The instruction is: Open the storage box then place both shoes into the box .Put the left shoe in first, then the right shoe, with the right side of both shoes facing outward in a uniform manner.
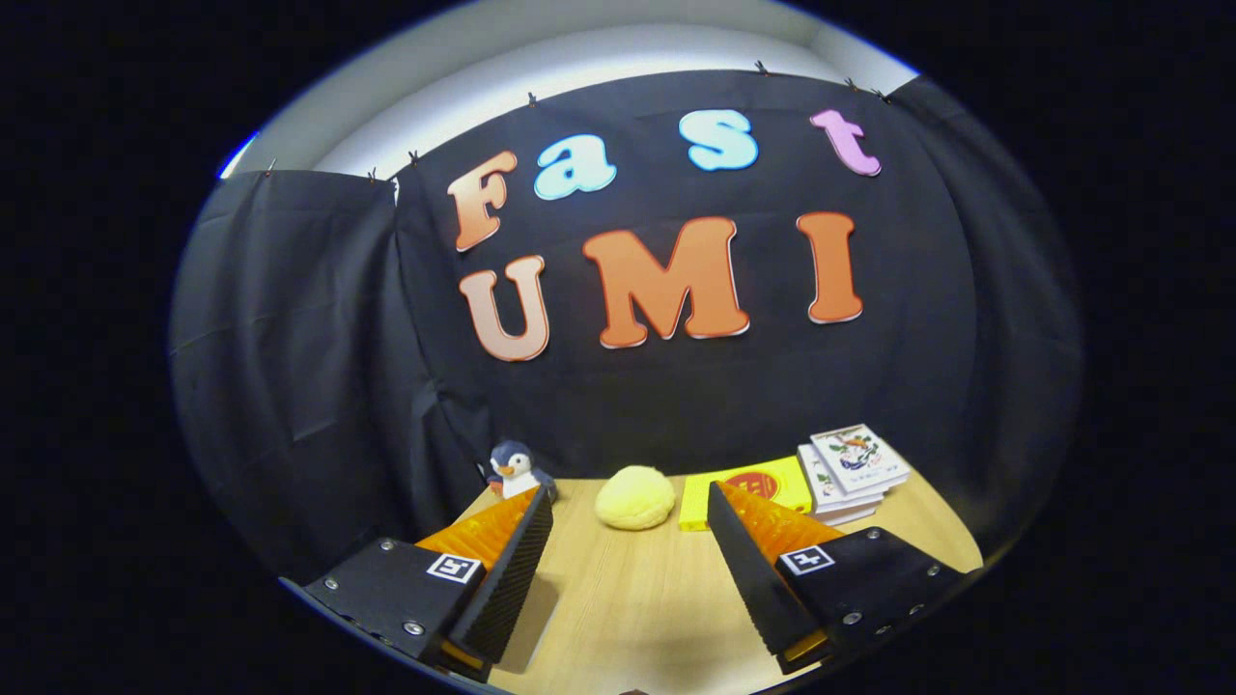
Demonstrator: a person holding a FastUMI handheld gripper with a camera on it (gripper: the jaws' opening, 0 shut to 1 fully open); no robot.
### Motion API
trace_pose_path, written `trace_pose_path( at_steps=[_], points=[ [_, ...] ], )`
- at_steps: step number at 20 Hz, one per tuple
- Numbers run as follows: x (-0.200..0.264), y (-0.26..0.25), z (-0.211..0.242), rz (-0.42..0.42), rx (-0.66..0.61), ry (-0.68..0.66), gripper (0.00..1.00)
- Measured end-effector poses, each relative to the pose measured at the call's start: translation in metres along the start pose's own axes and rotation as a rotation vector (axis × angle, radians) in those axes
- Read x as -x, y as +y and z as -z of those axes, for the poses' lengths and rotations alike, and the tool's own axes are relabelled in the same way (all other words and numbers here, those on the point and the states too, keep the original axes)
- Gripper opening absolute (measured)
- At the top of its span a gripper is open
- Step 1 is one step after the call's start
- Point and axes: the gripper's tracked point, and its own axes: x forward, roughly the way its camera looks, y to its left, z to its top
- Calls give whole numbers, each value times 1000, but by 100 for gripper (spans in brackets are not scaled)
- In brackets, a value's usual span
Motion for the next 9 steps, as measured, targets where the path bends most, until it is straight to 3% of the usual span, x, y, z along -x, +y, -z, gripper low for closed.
trace_pose_path(
  at_steps=[9],
  points=[
    [37,-75,-60,55,67,-219,96]
  ],
)
